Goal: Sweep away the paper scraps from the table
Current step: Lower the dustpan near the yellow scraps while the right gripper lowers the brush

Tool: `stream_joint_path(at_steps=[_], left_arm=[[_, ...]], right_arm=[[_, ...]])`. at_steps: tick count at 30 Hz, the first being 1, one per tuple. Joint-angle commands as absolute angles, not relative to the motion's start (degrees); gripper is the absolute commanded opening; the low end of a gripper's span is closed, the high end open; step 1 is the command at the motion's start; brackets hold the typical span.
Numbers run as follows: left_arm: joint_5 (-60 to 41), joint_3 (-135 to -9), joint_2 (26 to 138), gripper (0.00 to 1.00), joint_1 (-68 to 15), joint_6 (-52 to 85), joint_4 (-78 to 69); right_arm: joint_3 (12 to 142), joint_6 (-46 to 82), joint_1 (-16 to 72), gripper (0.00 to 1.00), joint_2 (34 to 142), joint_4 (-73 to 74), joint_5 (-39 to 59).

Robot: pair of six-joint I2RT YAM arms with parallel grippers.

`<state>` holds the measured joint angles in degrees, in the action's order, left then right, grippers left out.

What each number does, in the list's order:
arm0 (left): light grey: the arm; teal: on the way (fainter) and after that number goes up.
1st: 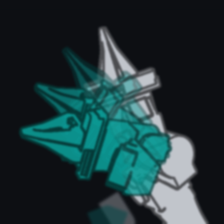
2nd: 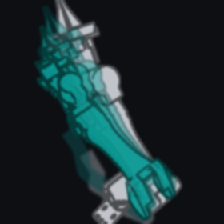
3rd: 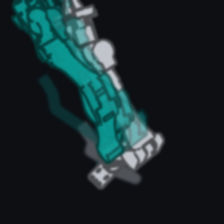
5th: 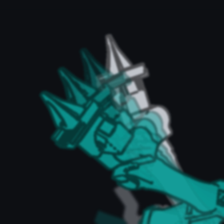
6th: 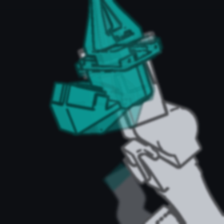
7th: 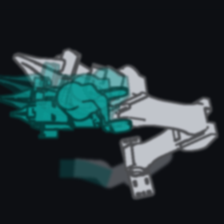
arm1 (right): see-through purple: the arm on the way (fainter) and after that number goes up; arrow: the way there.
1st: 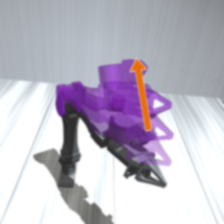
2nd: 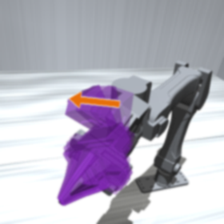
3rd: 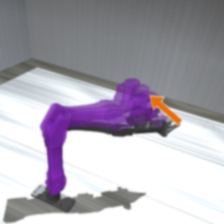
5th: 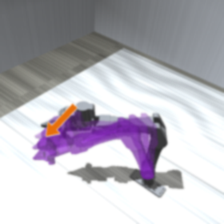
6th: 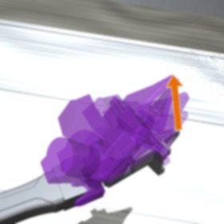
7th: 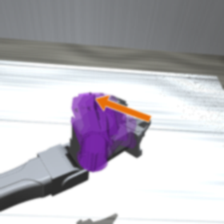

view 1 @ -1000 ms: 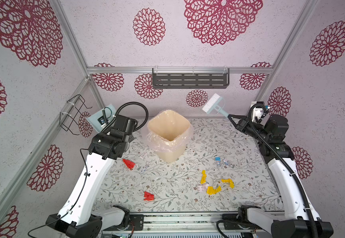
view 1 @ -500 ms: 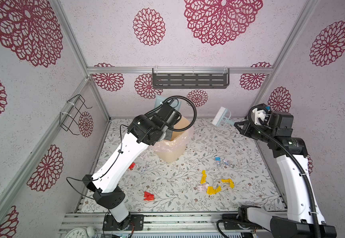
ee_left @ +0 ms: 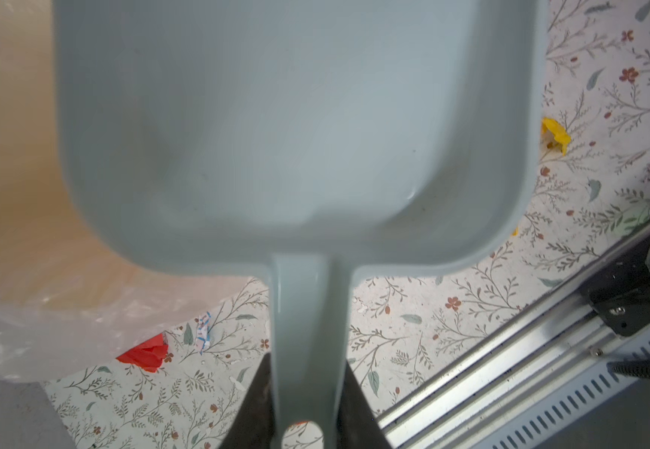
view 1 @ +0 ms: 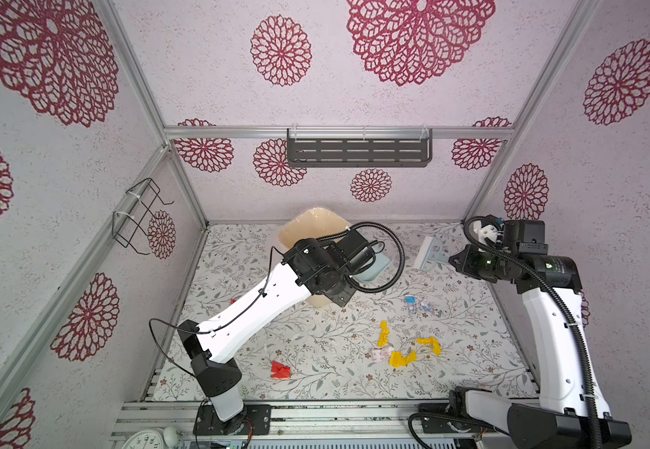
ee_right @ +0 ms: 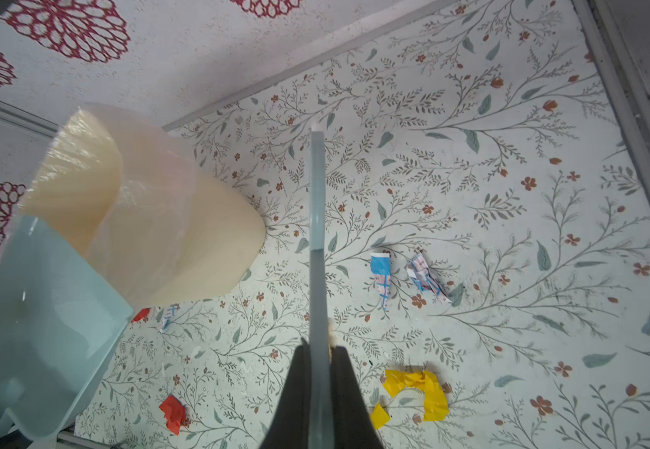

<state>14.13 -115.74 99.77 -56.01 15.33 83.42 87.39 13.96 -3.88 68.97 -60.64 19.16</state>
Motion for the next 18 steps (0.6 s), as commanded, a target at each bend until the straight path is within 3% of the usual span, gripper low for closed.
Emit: stream_joint_path(at_steps=[1,18], left_arm=[[11.25,-112.95,99.90,0.00,-57.62,13.07,82.55],[5.77,-97.89,99.50,0.00,-61.14,9.67,74.93]], right_arm=[[87.85,11.12,-4.13,0.00,69.05,-64.49,17.16],[82.13,10.19,2.87,0.00,69.58,-68.73,11.57]])
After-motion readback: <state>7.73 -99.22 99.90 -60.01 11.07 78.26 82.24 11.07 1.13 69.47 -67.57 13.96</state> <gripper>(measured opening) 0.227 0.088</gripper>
